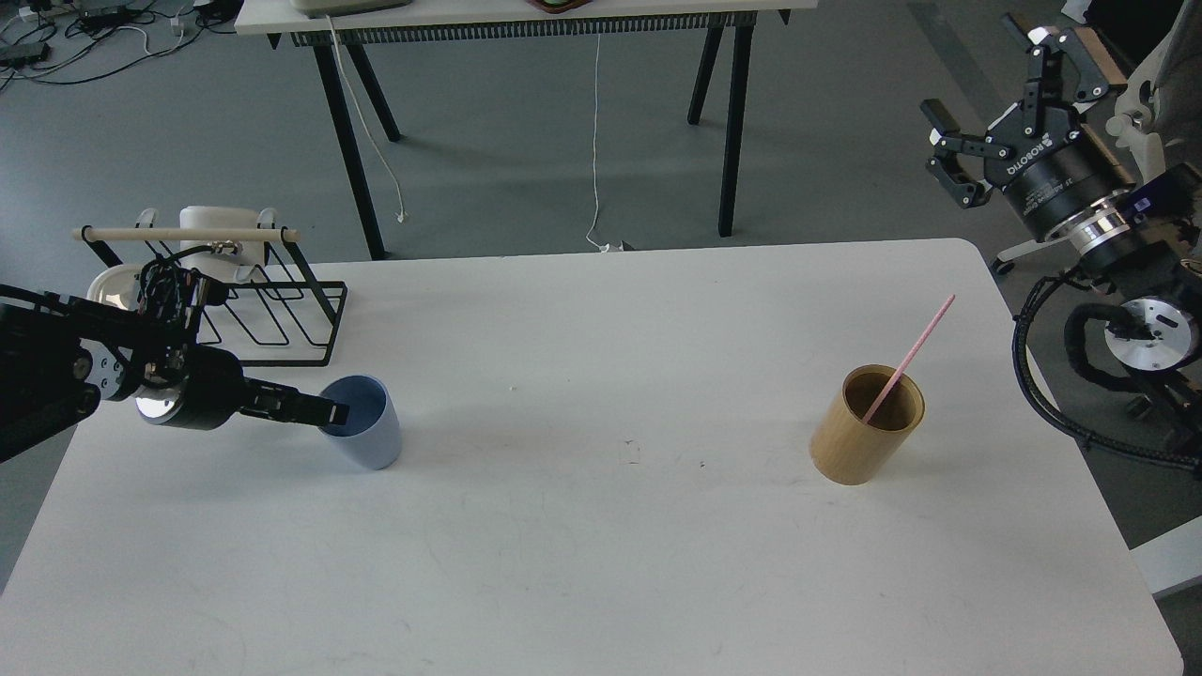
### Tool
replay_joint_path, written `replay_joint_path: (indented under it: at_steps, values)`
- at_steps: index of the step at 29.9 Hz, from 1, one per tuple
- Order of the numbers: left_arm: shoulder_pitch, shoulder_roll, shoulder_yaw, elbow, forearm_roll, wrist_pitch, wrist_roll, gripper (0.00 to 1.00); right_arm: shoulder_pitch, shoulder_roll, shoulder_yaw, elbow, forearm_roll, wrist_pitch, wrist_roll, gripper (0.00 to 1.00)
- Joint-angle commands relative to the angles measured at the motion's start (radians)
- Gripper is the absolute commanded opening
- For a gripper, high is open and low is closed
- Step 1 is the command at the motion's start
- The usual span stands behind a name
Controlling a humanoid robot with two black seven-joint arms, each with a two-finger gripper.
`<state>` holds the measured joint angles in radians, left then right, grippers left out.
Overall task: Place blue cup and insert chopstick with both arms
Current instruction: 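Grasp the blue cup rim with the left gripper, then lift the blue cup and set it down toward the table center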
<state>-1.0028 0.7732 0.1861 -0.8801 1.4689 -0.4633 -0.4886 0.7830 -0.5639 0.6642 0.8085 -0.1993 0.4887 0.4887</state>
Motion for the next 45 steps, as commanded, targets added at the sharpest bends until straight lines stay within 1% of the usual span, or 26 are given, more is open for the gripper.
replay_joint_path:
  at_steps: [1, 3, 6, 8, 11, 13, 14, 15, 16, 17, 19, 22, 29, 30, 35, 37, 39, 45]
  values:
    - [0.007, -0.017, -0.001, 0.016, -0.001, 0.023, 0.000, 0.75, -0.001, -0.008, 0.002, 0.000, 0.000, 0.000, 0.000, 0.97]
    - [0.007, -0.018, -0.001, 0.018, -0.004, 0.023, 0.000, 0.71, -0.002, -0.011, 0.005, 0.003, 0.000, 0.000, 0.000, 0.97]
    - [0.007, -0.018, -0.001, 0.018, -0.012, 0.025, 0.000, 0.63, -0.011, -0.017, 0.012, 0.017, 0.000, 0.000, 0.000, 0.97]
    - [0.007, -0.018, -0.001, 0.018, -0.013, 0.029, 0.000, 0.55, -0.016, -0.022, 0.020, 0.018, 0.000, 0.000, 0.000, 0.97]
    - [0.009, -0.020, -0.001, 0.023, -0.015, 0.072, 0.000, 0.49, -0.018, -0.024, 0.020, 0.018, 0.000, 0.000, 0.000, 0.97]
    - [0.009, -0.020, -0.001, 0.027, -0.010, 0.080, 0.000, 0.44, -0.018, -0.028, 0.021, 0.018, 0.000, 0.000, 0.000, 0.97]
    - [0.009, -0.020, -0.001, 0.027, -0.012, 0.081, 0.000, 0.38, -0.018, -0.030, 0.021, 0.018, 0.000, 0.000, 0.000, 0.97]
    - [0.010, -0.020, 0.001, 0.027, -0.012, 0.084, 0.000, 0.29, -0.018, -0.030, 0.021, 0.018, 0.000, 0.000, 0.000, 0.97]
    - [0.012, -0.020, -0.001, 0.027, -0.012, 0.089, 0.000, 0.15, -0.018, -0.030, 0.021, 0.018, 0.000, 0.000, 0.000, 0.97]
    - [0.013, -0.020, -0.001, 0.027, -0.013, 0.092, 0.000, 0.08, -0.018, -0.030, 0.021, 0.018, 0.000, 0.000, 0.000, 0.97]
    - [0.015, -0.018, -0.001, 0.027, -0.012, 0.101, 0.000, 0.03, -0.018, -0.030, 0.021, 0.020, 0.000, 0.000, 0.000, 0.97]
    - [0.016, -0.015, -0.001, 0.027, -0.012, 0.103, 0.000, 0.00, -0.018, -0.030, 0.021, 0.020, 0.000, 0.000, 0.000, 0.97]
    - [0.018, -0.006, -0.004, 0.013, -0.025, 0.106, 0.000, 0.00, -0.025, -0.031, 0.023, 0.020, 0.000, 0.000, 0.000, 0.97]
    - [0.016, -0.005, -0.011, 0.001, -0.039, 0.106, 0.000, 0.00, -0.025, -0.031, 0.023, 0.020, 0.000, 0.000, 0.000, 0.97]
    - [0.000, 0.043, -0.098, -0.146, -0.062, 0.101, 0.000, 0.00, -0.027, -0.034, 0.061, 0.003, 0.001, 0.000, 0.000, 0.97]
    - [-0.032, 0.043, -0.135, -0.189, -0.065, 0.094, 0.000, 0.00, -0.028, -0.050, 0.106, -0.009, 0.003, 0.000, 0.000, 0.97]
    - [-0.088, 0.023, -0.145, -0.220, -0.078, 0.088, 0.000, 0.00, -0.033, -0.063, 0.141, -0.017, 0.007, 0.000, 0.000, 0.97]
    - [-0.253, -0.109, -0.107, -0.214, -0.098, 0.063, 0.000, 0.00, -0.091, -0.096, 0.156, -0.034, 0.113, 0.000, 0.000, 0.97]
